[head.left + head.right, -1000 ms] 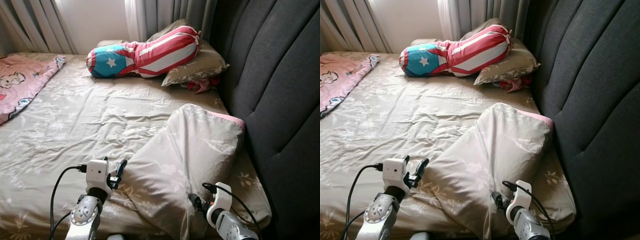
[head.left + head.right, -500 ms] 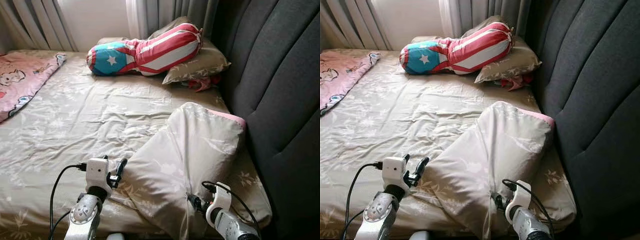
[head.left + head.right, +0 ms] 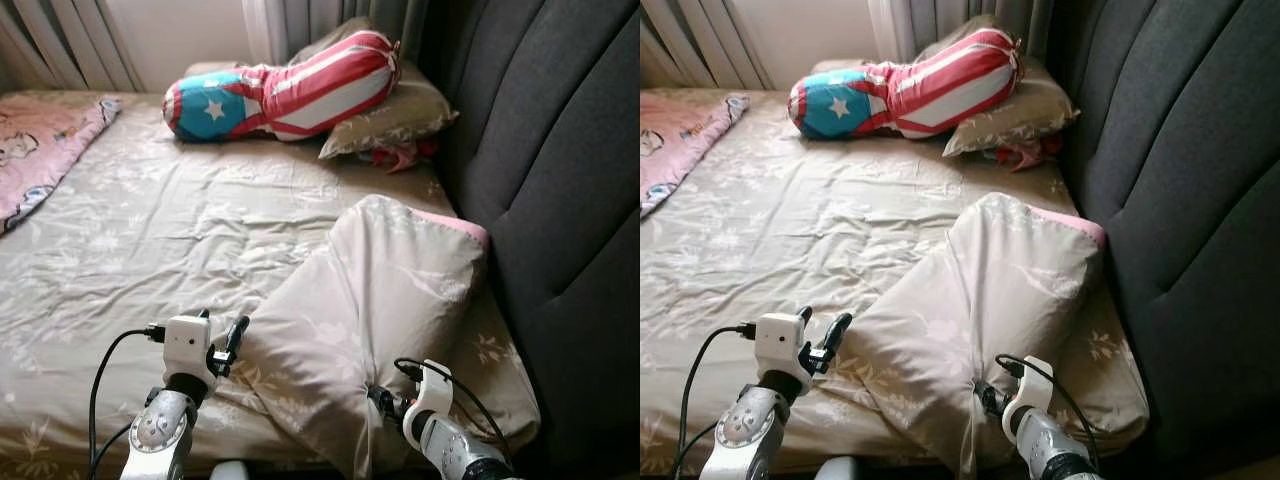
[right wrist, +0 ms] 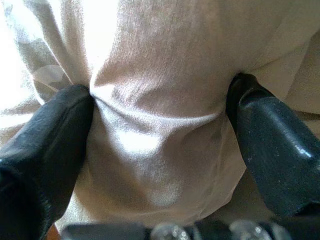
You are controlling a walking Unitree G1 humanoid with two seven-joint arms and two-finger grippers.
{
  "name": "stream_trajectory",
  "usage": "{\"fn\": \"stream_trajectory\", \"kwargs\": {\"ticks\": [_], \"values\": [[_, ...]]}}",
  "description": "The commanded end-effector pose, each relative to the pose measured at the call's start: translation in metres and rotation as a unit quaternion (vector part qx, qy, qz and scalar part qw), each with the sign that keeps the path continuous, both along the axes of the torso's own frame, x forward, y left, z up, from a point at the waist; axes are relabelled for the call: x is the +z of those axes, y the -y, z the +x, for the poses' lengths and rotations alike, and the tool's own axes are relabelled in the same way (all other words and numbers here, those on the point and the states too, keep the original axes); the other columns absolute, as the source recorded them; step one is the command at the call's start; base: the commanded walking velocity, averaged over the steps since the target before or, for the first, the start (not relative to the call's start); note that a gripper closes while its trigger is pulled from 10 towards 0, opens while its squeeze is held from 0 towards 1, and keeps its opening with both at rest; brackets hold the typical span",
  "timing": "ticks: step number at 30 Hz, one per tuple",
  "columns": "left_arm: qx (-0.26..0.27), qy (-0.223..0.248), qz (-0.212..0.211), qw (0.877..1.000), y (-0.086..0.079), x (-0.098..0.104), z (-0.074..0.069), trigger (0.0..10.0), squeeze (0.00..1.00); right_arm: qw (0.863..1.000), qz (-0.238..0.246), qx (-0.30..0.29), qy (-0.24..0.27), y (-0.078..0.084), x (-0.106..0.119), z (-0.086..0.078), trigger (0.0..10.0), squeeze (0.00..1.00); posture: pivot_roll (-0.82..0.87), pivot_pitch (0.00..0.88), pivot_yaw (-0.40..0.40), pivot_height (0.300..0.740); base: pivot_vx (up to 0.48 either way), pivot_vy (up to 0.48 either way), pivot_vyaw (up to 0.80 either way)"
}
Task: Clean up the room
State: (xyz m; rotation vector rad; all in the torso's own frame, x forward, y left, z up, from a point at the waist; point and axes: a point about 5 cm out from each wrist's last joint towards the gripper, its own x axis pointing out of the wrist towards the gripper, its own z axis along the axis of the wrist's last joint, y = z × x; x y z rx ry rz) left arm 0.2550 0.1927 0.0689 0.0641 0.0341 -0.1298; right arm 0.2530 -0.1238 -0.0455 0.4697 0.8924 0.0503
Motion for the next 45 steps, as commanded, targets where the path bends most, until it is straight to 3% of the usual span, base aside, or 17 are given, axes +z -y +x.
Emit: {"fn": "stream_trajectory", "kwargs": {"ticks": [1,8,15,45], "values": [[-0.002,-0.002,0.004,1.0,-0.002,0.002,-0.002,10.0,0.0,0.999,-0.008,0.03,-0.025,-0.012,-0.008,-0.012,0.0,0.0,0.12,0.125,-0.044,0.653,0.0,0.0,0.0],[0.002,-0.008,0.012,1.0,-0.009,0.005,-0.009,10.0,0.0,0.999,-0.011,0.039,-0.02,-0.015,-0.009,-0.013,0.0,0.0,0.13,0.146,-0.034,0.653,0.0,0.0,0.0],[-0.005,-0.011,0.01,1.0,-0.005,0.006,-0.009,10.0,0.0,0.999,-0.015,0.033,-0.015,-0.013,-0.009,-0.013,0.0,0.0,0.12,0.148,-0.028,0.653,0.0,0.0,0.0],[-0.006,-0.015,-0.006,1.0,0.009,0.0,0.004,10.0,0.0,1.0,-0.018,-0.003,0.005,0.002,-0.003,-0.003,0.0,0.0,0.07,0.077,-0.068,0.653,0.0,0.0,0.0]]}}
